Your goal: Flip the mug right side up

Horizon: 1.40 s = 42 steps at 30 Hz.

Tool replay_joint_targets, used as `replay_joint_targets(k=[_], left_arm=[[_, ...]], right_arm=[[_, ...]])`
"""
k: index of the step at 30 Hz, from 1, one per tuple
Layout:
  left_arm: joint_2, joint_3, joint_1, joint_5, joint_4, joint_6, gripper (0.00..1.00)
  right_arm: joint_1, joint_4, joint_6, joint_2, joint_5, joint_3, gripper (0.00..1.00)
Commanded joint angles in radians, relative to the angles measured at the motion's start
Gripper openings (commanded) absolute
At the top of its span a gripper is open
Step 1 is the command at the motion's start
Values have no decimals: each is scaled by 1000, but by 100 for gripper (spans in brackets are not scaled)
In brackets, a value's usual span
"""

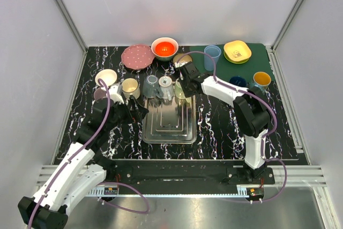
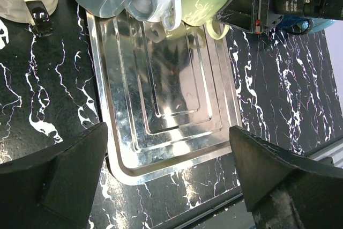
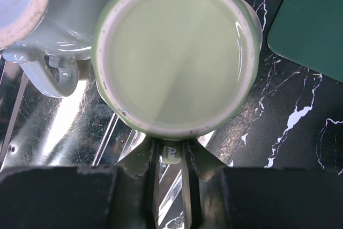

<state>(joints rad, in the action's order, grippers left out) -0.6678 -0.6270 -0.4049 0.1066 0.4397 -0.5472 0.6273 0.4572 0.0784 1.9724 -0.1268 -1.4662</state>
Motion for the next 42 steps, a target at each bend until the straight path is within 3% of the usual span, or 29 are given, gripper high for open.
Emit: replay_joint_targets(k=[1,4,9,16,18,19,22,25,30,35,38,42], left_arm=[[8,4,-3,27,-55,3,97],[13,9,-3,24,-55,1,96],[13,16,-3,12,-56,-13,96],[-12,47,-3,37,-125,-92,97],[-25,78,-3,121,-276,-126,99],[-32,114,-3,228,-351,-181,99],[-52,165,-23,313,-589,-290,99],[-55,200,-44,359,-766,-351,99],[-121,298,-66,418,-1234,-522,97],[-286,291,-75,429,-1474,-626,89],[-360,264,-83,459,-1588,-688,84],[-450,204,-101,489,-1619,-700,78]], right_arm=[[-1,-54,23,-12,7,-10,0],[2,-45,58,-49,-8,24,0],[25,-109,118,-246,-33,180,0],[64,-94,184,-480,18,276,0],[63,-155,260,-573,93,328,0],[64,-188,291,-605,123,349,0],[61,-369,417,-722,266,440,0],[60,-586,547,-820,357,539,0],[35,-902,750,-897,456,679,0],[26,-1087,885,-874,536,725,0],[25,-1092,893,-874,541,728,0],[26,-1092,885,-880,550,725,0]])
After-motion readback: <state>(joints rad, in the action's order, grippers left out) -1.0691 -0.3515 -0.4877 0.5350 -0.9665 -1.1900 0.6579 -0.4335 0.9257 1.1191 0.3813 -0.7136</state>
